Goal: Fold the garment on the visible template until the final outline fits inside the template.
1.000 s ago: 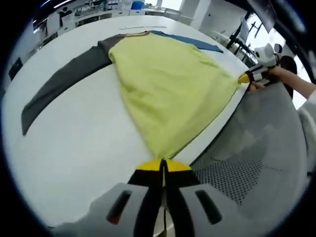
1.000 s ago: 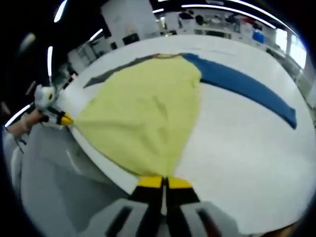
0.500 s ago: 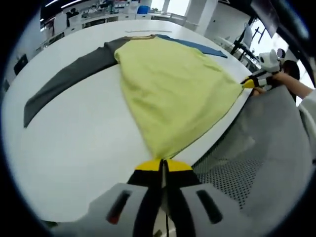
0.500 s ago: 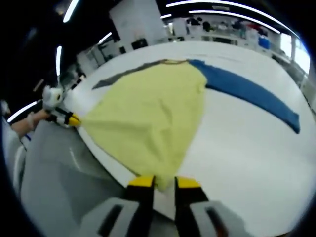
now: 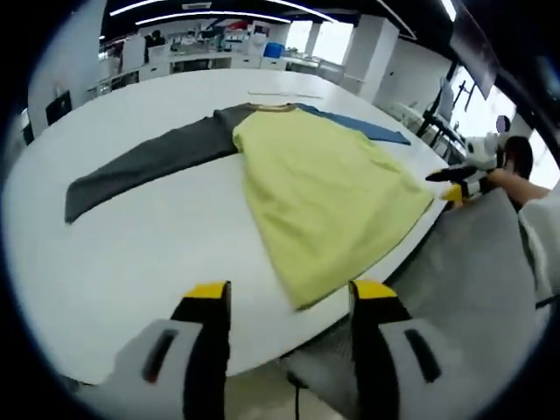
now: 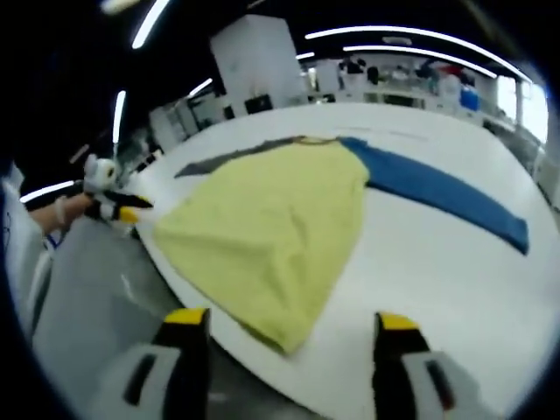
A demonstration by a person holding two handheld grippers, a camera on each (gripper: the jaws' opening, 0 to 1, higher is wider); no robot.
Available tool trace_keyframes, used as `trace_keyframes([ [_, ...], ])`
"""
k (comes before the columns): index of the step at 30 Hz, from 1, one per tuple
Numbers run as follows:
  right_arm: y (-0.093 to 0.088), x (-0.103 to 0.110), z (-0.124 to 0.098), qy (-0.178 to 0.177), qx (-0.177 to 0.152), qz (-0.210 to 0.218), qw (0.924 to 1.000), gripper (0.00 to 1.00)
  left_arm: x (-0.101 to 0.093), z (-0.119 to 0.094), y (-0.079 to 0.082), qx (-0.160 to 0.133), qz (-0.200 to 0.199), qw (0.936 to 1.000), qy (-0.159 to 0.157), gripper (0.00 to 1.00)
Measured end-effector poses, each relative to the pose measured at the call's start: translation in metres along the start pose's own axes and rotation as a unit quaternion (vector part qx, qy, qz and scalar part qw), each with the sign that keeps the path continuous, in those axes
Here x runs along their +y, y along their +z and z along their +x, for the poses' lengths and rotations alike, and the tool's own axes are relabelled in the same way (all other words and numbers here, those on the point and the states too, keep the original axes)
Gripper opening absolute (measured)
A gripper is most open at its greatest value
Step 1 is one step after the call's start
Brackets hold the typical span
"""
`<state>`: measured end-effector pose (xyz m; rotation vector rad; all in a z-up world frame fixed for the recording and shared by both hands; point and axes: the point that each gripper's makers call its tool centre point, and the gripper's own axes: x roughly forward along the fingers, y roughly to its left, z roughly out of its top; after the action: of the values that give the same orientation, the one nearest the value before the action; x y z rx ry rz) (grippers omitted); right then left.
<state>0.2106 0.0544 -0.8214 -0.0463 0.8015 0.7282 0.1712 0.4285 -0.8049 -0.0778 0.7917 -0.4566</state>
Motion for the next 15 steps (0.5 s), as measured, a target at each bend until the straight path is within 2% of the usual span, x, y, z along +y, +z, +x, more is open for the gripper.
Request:
trace_keyframes([
  [1,0.004,-0.002,0.001,-0.004,-0.010,0.003,0.9999,0.89,0.005,0.001,0.006,-0.007,-0.002,1.0000,0.001,0.62],
  [3,0.012,-0.006,0.001,-0.012,-0.021,0.002,0.9997,0.96,0.015,0.004,0.020,-0.015,-0.004,0.9999,0.001,0.62],
  [7,0.019,-0.014,0.002,-0.018,-0.023,0.001,0.9996,0.97,0.033,0.016,0.055,-0.023,0.025,0.9994,0.006,0.63],
  [12,0.030,-0.020,0.000,-0.025,-0.024,-0.003,0.9994,0.97,0.045,0.033,0.096,-0.034,0.046,0.9983,0.009,0.63],
  [15,0.033,-0.026,-0.002,-0.029,-0.022,-0.004,0.9993,0.95,0.074,0.048,0.122,-0.030,0.073,0.9967,0.022,0.62],
])
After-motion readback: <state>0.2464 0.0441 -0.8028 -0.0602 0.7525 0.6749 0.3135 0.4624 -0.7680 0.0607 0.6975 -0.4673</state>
